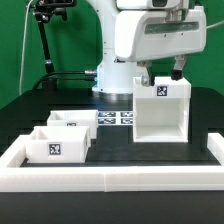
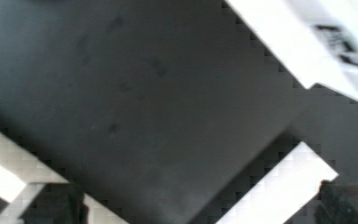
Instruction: Assemble drawer
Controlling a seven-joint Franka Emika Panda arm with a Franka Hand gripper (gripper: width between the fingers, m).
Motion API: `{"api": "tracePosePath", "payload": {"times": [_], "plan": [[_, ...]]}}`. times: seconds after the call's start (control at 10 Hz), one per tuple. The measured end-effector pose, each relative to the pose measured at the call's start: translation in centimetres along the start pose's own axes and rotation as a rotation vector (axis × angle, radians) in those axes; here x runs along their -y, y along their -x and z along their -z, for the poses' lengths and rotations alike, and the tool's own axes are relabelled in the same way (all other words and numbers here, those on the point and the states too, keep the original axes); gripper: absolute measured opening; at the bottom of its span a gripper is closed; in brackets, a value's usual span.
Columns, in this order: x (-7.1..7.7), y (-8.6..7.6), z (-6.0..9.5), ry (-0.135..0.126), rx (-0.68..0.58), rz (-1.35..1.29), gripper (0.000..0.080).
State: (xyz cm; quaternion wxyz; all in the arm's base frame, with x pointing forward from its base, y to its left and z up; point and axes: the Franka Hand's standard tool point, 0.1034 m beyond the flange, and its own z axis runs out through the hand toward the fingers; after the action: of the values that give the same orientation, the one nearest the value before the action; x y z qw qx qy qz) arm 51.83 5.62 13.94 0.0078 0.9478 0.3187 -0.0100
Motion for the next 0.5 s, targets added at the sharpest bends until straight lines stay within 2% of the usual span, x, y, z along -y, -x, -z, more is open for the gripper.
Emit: {"api": "tracePosePath", "payload": {"times": [0.1, 0.2, 0.3, 0.5], "plan": [[1.2, 0.4, 0.5, 0.003, 0.003, -0.070, 0.0650], [2.1, 0.7, 1.0, -0.012, 0.004, -0.109, 0.0650], [2.2, 0.6, 1.3, -0.038, -0.002, -0.137, 0.0650], [2.1, 0.6, 0.9, -0.035, 0.001, -0.133, 0.0650]]}}
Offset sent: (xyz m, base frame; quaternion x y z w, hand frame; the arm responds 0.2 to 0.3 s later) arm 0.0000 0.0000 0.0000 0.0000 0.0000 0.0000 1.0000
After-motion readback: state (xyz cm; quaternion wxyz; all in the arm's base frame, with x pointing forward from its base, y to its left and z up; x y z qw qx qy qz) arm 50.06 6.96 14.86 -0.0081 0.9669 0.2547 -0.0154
